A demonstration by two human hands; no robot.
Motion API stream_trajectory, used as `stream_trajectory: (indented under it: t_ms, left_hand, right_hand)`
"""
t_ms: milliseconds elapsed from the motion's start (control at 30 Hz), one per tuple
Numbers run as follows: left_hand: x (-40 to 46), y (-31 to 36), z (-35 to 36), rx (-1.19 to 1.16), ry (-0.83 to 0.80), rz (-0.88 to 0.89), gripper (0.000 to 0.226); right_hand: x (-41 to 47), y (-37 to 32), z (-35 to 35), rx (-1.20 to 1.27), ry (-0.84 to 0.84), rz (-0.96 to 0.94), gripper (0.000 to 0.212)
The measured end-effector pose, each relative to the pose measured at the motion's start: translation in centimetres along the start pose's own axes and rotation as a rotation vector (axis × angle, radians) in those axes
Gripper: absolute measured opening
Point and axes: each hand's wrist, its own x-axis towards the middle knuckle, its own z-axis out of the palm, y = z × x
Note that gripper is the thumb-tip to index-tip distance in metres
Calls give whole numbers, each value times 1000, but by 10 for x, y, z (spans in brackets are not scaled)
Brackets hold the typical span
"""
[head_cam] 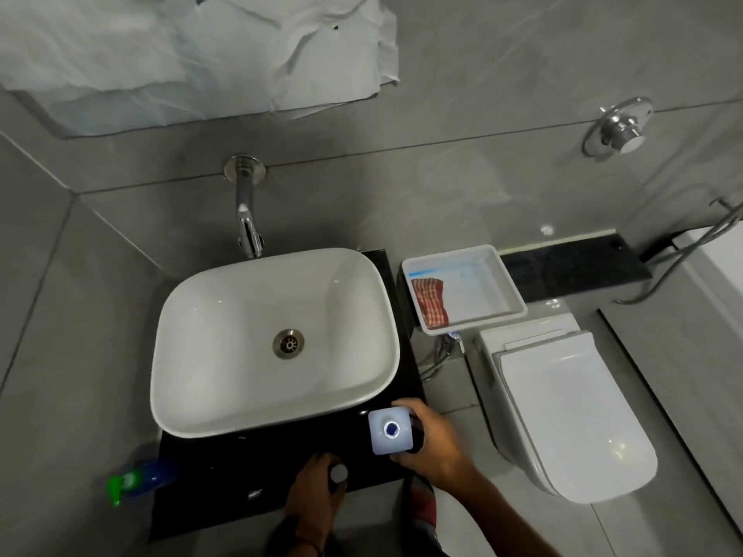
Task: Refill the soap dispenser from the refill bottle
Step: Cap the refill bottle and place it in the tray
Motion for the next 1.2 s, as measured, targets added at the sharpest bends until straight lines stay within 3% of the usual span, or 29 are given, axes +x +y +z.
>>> stream_trajectory:
  t_ms: [167,300,400,533,700,800,933,1067,1133,1200]
  left_hand:
    - [-10,22,-32,-187,137,145,33]
    - [-28,62,-103,-393,395,287,35]
    - [-40,110,-175,-487,489,430,36]
    - [-50,163,-262,-394,510,673,37]
    - [-48,198,-334,-216,605,828,35]
    - [-45,208,-370,-177,618,924,36]
    - [-40,210,-406,-273,468,914,35]
    - [-41,210,-417,-496,590,887,27]
    - [-42,211,-416,-545,503,911,21]
    - [-43,216,-415,-535,415,900,30]
  right_hand:
    - [-9,-15,-7,16,69,-53,75]
    - [-14,-55,-20,18,192,-134,84]
    - [-6,-104,-37,46,251,-206,89]
    - [6,-188,-65,63,340,-356,82]
    - [15,-275,-92,51,394,-472,70]
    - [16,-312,-103,75,398,-537,63]
    - [18,-337,-114,122,434,-557,74]
    - [18,-354,-122,134,447,-579,76]
    - [16,-363,-126,124,430,-588,75]
    - [15,-369,-130,118,407,-590,76]
